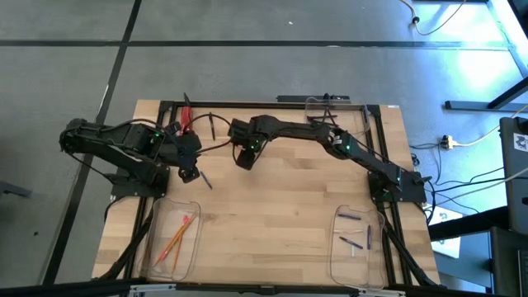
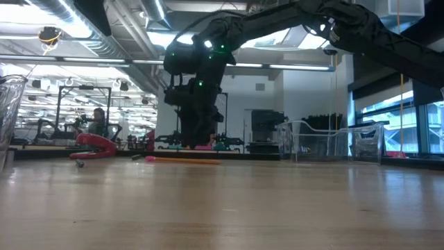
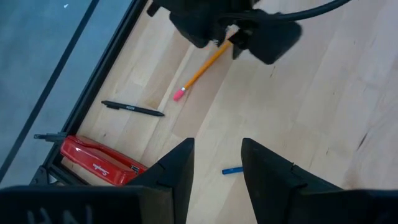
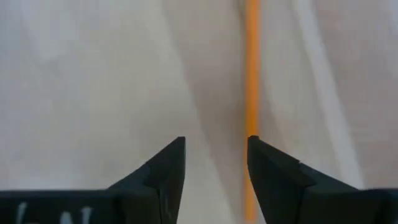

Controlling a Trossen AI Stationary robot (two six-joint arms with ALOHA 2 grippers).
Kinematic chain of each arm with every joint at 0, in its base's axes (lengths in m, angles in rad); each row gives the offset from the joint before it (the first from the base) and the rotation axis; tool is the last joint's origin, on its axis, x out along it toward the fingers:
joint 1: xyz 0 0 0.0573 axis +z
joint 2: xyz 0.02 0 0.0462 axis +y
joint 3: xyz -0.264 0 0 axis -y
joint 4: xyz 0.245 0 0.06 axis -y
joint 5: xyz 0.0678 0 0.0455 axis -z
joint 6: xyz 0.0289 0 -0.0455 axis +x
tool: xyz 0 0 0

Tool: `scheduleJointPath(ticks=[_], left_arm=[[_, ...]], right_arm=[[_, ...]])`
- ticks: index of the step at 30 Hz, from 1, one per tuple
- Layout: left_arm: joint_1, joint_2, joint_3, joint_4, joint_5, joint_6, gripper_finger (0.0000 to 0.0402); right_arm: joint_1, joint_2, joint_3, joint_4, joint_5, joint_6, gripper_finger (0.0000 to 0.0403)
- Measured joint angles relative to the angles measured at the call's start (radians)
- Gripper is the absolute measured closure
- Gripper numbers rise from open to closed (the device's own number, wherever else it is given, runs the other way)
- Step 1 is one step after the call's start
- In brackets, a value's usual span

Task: Sort crayons/erasers/pens/pencils in bins
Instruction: Put the yellow pencil into the bottom left transparent bin

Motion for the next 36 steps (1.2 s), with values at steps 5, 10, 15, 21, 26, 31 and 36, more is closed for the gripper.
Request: scheduleJointPath(ticks=[5,10,15,21,26,31,36], left_arm=[[0.0,0.0,0.0,0.0,0.0,0.0,0.0276],[-0.001,0.0,0.0,0.0,0.0,0.0,0.0276],[-0.001,0.0,0.0,0.0,0.0,0.005,0.0276],[0.0,0.0,0.0,-0.001,0.0,0.006,0.0276],[0.0,0.0,0.0,-0.001,0.0,0.007,0.0276],[0.0,0.0,0.0,-0.001,0.0,0.007,0.0276],[0.0,0.0,0.0,-0.001,0.0,0.008,0.0276]], right_arm=[[-0.013,0.025,-0.001,0.024,0.011,0.0,0.0233],[-0.019,0.043,-0.001,0.064,0.011,-0.001,0.0233],[-0.022,0.061,-0.001,0.067,0.011,-0.024,0.0233],[-0.022,0.061,-0.001,0.071,0.023,-0.02,0.0233],[-0.022,0.058,-0.001,0.074,0.034,-0.027,0.0233],[-0.022,0.055,0.019,0.065,0.036,-0.028,0.0233],[-0.024,0.055,0.019,0.062,0.093,-0.005,0.0233]])
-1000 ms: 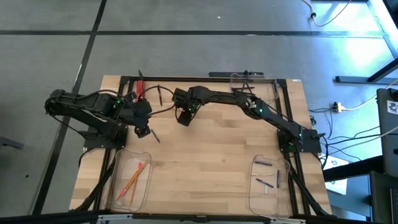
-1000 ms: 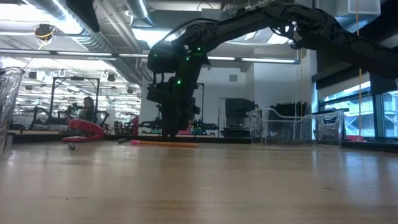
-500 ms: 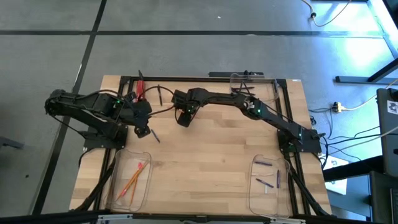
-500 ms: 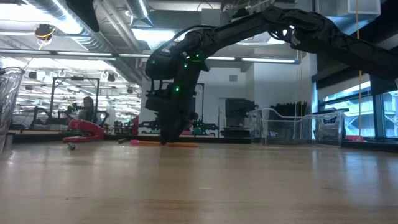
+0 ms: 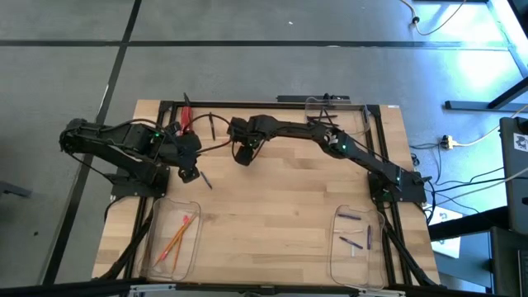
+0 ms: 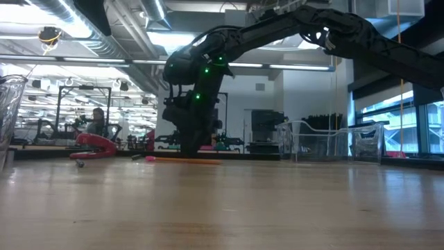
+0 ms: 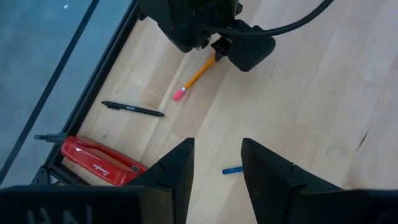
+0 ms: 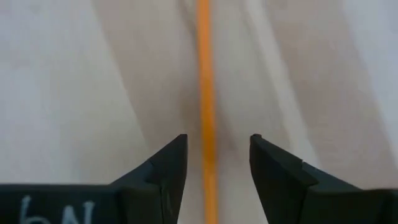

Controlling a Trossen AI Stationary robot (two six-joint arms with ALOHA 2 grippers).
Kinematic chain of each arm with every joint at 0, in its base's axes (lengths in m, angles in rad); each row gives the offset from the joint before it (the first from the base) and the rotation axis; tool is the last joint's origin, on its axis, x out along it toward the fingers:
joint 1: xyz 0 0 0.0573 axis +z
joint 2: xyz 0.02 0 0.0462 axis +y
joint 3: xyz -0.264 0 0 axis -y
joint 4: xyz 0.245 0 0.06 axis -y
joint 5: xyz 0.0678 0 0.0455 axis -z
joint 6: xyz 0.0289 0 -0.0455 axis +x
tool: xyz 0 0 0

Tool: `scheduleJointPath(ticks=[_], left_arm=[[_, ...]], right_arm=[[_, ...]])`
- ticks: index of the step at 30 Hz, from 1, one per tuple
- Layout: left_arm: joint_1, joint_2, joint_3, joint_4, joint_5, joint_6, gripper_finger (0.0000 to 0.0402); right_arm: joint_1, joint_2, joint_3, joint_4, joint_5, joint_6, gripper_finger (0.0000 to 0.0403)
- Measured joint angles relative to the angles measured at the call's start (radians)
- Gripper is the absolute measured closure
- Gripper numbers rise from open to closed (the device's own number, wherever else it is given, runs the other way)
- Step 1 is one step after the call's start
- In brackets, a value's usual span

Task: Sort crayons/erasers/pens/pencils in bins
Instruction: Put the yellow pencil into the bottom left transparent bin

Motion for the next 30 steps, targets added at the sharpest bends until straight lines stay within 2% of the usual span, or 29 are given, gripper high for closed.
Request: scheduleJointPath(ticks=[12,25,30], left_arm=[[0.0,0.0,0.0,0.0,0.0,0.0,0.0276],[0.0,0.0,0.0,0.0,0.0,0.0,0.0276],[0.0,0.0,0.0,0.0,0.0,0.0,0.0276]], right_arm=[[0.0,0.0,-0.039,0.025,0.012,-0.002,0.0233],[-0.003,0.02,-0.035,0.031,-0.049,-0.026,0.0233],[-0.01,0.022,-0.035,0.032,-0.106,-0.03,0.0237]])
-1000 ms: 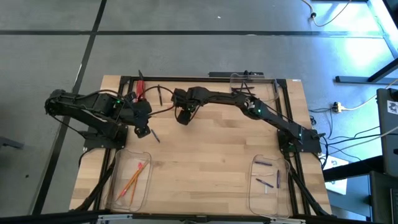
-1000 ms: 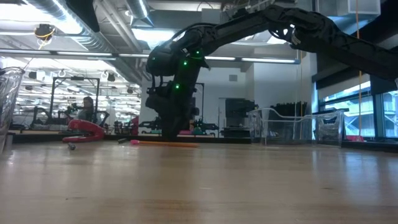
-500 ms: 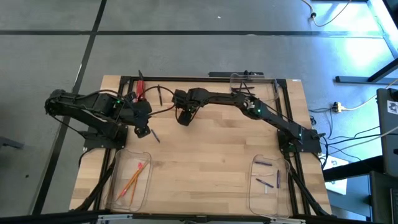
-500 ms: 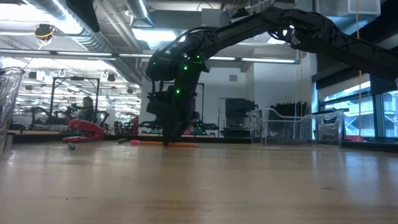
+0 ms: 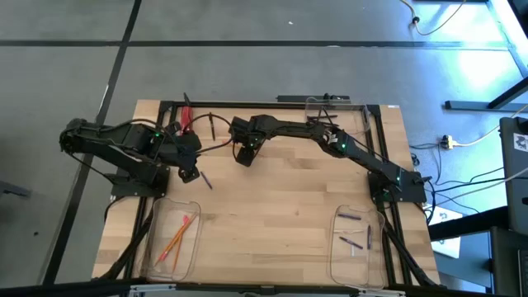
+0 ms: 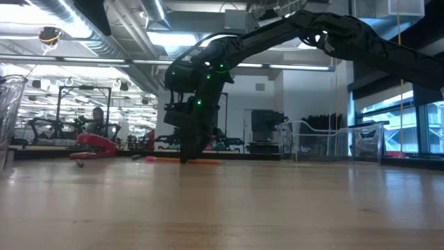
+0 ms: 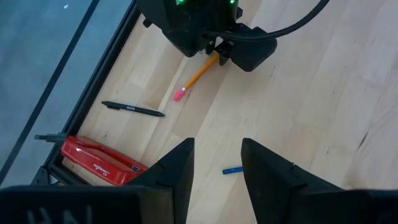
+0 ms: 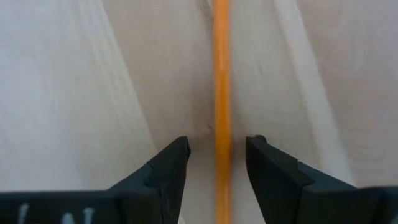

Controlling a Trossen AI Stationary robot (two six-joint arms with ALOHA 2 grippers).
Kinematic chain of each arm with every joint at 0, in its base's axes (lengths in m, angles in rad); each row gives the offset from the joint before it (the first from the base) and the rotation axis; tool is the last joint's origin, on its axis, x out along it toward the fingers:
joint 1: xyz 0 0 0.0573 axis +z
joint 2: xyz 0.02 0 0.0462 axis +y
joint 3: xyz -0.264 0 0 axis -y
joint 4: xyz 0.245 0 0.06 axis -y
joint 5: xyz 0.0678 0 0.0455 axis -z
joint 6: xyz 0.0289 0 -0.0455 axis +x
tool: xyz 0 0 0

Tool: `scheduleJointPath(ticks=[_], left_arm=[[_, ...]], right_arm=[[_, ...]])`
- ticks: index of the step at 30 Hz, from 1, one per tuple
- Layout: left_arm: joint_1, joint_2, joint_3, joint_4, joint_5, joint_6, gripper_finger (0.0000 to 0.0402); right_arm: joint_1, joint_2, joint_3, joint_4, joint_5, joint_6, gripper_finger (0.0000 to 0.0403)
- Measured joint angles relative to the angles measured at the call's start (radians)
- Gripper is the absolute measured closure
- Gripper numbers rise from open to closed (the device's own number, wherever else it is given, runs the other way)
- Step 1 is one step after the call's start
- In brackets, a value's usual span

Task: Sort crayons/erasers/pens/pencils in bins
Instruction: Put the yellow pencil into the bottom left transparent bin

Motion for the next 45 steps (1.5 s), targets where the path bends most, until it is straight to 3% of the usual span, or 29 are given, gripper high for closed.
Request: scheduleJointPath(ticks=[4,11,15,25,33,45], left_arm=[[0.0,0.0,0.0,0.0,0.0,0.0,0.0276],[0.0,0.0,0.0,0.0,0.0,0.0,0.0276],[0.0,0.0,0.0,0.0,0.0,0.0,0.0276],[0.0,0.0,0.0,0.0,0.0,0.0,0.0276],[0.0,0.0,0.0,0.0,0.0,0.0,0.0276],[0.0,0.0,0.0,0.0,0.0,0.0,0.0276]], right_arm=[[-0.012,0.001,0.0,0.001,-0.05,0.002,0.0264],[-0.025,0.003,-0.002,0.002,-0.124,0.01,0.0346],[-0.027,0.004,-0.002,0.003,-0.123,0.012,0.0377],[-0.024,0.003,-0.003,0.017,-0.113,0.007,0.0347],[-0.024,0.003,-0.003,0.018,-0.112,0.005,0.0386],[-0.024,0.003,-0.003,0.019,-0.111,0.012,0.0378]])
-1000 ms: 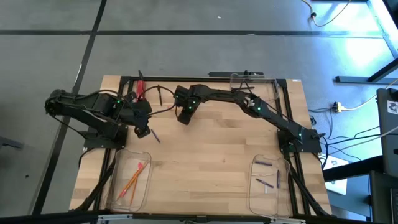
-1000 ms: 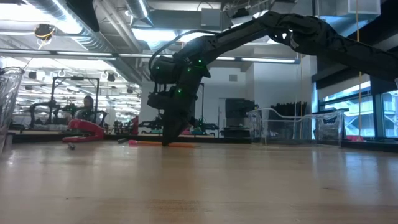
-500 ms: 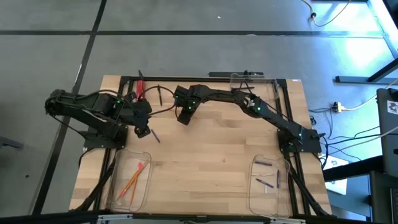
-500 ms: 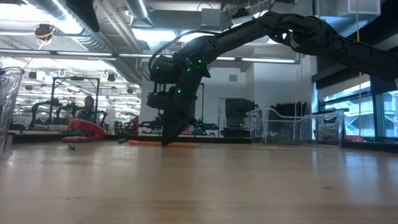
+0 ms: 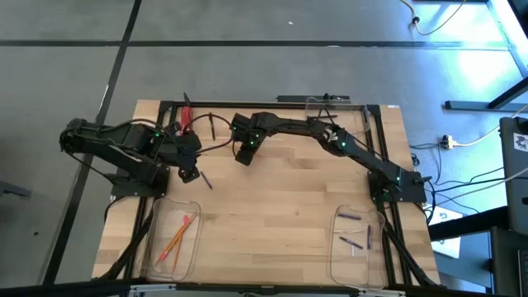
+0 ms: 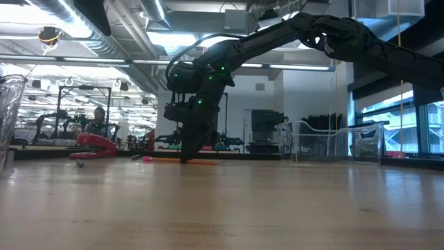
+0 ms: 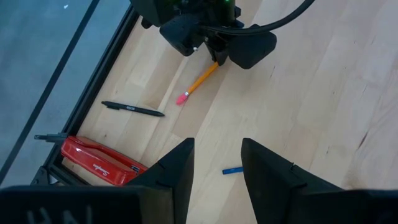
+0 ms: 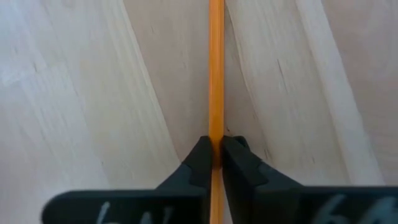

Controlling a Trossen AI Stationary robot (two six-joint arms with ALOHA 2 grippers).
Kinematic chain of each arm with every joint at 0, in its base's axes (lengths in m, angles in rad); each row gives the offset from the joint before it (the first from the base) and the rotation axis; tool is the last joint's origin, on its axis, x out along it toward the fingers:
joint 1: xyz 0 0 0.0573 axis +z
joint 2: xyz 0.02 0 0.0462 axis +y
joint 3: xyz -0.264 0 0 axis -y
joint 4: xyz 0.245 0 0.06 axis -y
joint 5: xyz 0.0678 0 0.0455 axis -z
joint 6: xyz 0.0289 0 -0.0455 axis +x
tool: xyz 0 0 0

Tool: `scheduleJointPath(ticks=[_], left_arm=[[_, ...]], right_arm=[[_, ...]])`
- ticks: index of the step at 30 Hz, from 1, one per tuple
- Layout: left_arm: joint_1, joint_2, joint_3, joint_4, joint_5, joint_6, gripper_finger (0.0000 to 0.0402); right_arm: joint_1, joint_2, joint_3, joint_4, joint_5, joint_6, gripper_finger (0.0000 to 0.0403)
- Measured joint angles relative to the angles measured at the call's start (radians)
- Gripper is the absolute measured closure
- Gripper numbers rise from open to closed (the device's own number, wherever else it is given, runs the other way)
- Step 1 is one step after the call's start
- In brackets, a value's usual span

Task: Sort crayons/erasers/pens/pencils in bins
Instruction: Put the yellow pencil into the bottom left transparent bin

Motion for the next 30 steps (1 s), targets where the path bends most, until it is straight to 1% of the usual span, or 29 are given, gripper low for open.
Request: scheduleJointPath(ticks=[4,10,19,23,30], left_arm=[[0.0,0.0,0.0,0.0,0.0,0.0,0.0276],[0.0,0.0,0.0,0.0,0.0,0.0,0.0276],[0.0,0.0,0.0,0.0,0.0,0.0,0.0276],[0.0,0.0,0.0,0.0,0.0,0.0,0.0276],[0.0,0.0,0.0,0.0,0.0,0.0,0.0276]], right_arm=[[-0.001,-0.002,0.0,-0.003,-0.005,0.0,0.038],[0.0,-0.006,0.0,-0.012,-0.004,0.0,0.0372],[0.0,-0.02,0.034,-0.066,-0.003,-0.001,0.0376],[0.0,-0.037,0.037,-0.076,-0.001,-0.001,0.0372],[0.006,-0.036,0.037,-0.109,-0.001,-0.002,0.0376]])
